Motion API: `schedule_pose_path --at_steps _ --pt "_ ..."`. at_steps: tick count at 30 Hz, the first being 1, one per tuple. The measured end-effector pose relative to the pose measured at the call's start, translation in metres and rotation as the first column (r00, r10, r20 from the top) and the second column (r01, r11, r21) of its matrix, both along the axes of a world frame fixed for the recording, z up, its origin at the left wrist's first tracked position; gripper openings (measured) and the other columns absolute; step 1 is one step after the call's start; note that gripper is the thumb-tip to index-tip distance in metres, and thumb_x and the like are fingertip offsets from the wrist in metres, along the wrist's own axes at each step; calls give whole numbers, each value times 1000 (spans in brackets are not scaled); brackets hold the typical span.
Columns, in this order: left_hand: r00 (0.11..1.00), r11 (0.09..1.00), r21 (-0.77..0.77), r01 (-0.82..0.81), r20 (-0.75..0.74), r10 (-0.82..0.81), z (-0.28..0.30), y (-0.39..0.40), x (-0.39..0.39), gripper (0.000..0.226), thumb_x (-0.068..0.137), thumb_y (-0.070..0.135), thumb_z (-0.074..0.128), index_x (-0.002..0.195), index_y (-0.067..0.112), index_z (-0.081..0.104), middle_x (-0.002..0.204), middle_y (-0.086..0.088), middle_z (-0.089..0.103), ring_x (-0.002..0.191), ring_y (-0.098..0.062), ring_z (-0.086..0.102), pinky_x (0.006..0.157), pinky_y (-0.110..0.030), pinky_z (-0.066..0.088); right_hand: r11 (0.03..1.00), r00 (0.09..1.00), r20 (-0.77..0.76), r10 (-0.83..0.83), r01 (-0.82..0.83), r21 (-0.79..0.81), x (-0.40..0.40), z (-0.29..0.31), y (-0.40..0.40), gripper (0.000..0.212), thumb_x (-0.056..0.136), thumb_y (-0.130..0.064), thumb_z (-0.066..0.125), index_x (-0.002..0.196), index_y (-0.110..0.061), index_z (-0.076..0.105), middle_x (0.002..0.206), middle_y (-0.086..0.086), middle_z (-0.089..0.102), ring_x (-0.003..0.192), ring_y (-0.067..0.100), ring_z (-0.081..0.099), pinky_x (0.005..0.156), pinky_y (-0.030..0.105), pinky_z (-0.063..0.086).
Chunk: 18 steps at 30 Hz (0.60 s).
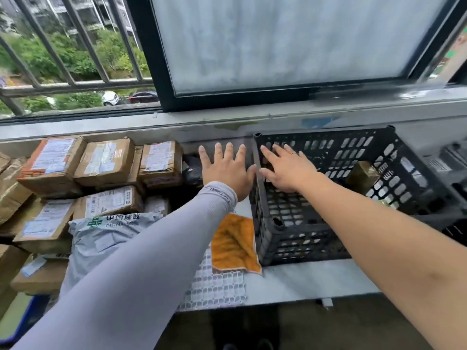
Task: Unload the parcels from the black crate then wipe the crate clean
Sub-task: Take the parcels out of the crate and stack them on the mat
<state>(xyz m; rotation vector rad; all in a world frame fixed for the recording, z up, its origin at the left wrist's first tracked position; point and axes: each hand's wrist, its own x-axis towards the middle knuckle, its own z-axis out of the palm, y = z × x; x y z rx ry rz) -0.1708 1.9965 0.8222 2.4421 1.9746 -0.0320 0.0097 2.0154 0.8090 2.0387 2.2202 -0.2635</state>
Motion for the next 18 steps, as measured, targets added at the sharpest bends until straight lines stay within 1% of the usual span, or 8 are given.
schedule_pose_path --at_steps 3,6,10,14,18 --pt "995 997 -22 78 56 -77 -6 -2 24 70 105 63 15 166 28 8 173 -5 9 160 -32 0 121 -68 -9 997 997 23 -72 73 -41 31 -9 -4 75 104 -66 28 164 -37 -6 173 0 2 159 26 2 127 54 12" --pt "986 990 -23 141 88 -138 -10 -4 52 71 105 63 18 166 29 8 173 -6 10 160 -32 -1 122 -66 -10 991 994 37 -107 110 -70 60 -16 -14 76 103 -67 28 164 -36 -6 173 1 3 159 27 3 127 55 13" --pt "974 977 -12 213 80 -211 -11 -3 96 71 105 63 21 166 28 9 173 -7 10 159 -33 -2 123 -62 -12 984 988 47 -146 150 -92 99 -22 -21 78 103 -66 29 164 -33 -7 173 2 2 159 27 3 127 54 15" --pt "970 971 -46 236 69 -233 -19 0 143 72 105 62 25 166 27 8 173 -8 9 159 -33 -2 124 -61 -11 984 989 71 -131 138 -111 145 -35 -18 79 103 -64 31 165 -31 -5 173 3 3 159 28 5 126 53 17" --pt "980 976 -91 197 42 -194 -35 7 191 72 105 61 28 166 27 8 173 -8 10 159 -34 1 125 -61 -8 984 987 127 -102 119 -134 203 -50 -6 80 104 -61 38 165 -29 -3 173 2 2 159 27 4 126 54 17"
